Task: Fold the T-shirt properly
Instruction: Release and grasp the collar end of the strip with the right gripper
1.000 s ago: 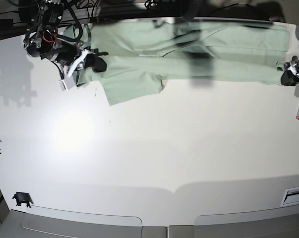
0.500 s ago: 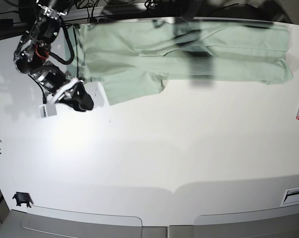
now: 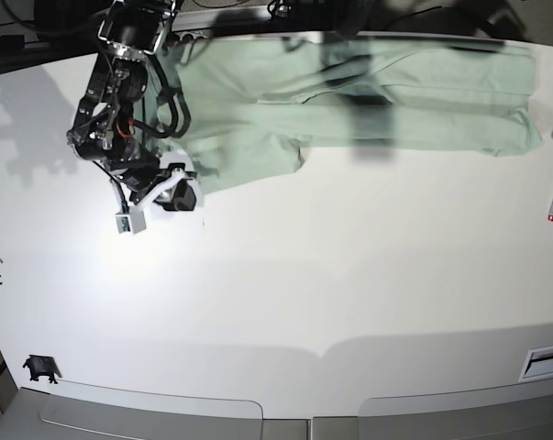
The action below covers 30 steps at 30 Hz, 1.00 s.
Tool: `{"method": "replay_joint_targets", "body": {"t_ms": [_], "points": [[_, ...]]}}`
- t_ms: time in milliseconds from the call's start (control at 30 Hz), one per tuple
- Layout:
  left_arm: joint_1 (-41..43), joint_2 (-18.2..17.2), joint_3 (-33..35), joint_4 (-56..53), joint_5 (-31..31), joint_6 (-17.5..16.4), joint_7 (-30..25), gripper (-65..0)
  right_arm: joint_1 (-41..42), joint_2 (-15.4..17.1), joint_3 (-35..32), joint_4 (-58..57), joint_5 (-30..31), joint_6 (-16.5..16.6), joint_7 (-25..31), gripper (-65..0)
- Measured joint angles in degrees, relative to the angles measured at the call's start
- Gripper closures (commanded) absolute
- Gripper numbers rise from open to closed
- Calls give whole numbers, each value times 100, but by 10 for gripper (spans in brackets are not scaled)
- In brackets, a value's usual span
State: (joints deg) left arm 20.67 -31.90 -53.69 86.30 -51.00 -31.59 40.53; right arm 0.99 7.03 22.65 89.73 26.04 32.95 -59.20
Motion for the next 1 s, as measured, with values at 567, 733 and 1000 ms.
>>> {"method": "replay_joint_targets", "body": {"t_ms": [567,733,1000], "points": [[146,1064,0,-7,-326,-2,407,-164,15,13,17,-284,-627,-732,627,-147],[321,1139,0,-7,-343,-210,411,-164,-4,-2,17,-942,-142,-697,614,-147],[356,1126,-2,-7,-363,-210,319,-164,17,-37,-175,-1202,511,-299,393,-143]]}}
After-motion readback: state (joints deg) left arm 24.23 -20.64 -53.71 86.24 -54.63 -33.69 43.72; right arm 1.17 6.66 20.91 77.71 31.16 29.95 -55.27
